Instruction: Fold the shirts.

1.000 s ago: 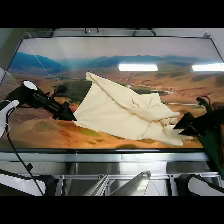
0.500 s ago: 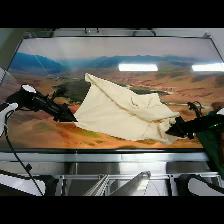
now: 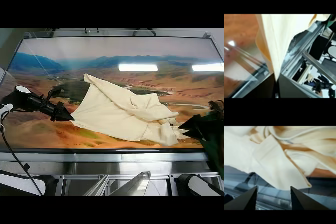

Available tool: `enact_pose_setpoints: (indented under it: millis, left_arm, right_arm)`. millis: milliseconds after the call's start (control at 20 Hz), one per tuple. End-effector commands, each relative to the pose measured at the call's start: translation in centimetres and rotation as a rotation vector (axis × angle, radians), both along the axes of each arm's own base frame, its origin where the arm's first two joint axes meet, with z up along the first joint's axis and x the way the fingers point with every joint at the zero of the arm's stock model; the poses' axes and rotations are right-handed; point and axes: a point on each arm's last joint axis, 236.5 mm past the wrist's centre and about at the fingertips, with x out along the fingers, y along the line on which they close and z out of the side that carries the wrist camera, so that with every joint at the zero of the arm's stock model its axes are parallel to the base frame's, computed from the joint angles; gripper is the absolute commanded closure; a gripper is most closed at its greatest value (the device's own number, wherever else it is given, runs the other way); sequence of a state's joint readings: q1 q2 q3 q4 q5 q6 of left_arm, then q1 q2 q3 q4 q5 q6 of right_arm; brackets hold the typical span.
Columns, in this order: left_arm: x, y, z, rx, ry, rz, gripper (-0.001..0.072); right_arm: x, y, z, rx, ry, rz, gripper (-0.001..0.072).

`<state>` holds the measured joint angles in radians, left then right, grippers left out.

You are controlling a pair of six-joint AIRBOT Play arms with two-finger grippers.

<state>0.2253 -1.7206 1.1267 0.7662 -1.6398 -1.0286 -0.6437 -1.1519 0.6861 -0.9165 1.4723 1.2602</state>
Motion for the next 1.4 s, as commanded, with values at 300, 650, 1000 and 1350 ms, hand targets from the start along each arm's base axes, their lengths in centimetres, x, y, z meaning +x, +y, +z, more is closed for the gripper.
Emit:
enact_pose_setpoints:
  millis: [300,650,1000,1350]
  left_arm:
    - [-0.2,0.2,0.3,-0.013,0.0,-0.003,0.0688]
    - [-0.1,0.2,0.3,-0.014,-0.005,-0.005,0.0688]
    - [-0.2,0.2,0.3,-0.016,-0.006,-0.009,0.0688]
    - [-0.3,0.2,0.3,-0.018,-0.003,-0.011,0.0689]
  right_arm:
    - [0.2,-3.9,-6.1,-0.036,0.2,-0.393,0.0252]
    - [0.5,-4.1,-8.1,-0.03,0.275,-0.469,0.0423]
    - [3.3,-0.9,-3.7,0.138,0.13,-0.332,0.0609]
    - [0.8,-3.4,-5.4,0.019,0.212,-0.317,0.0373]
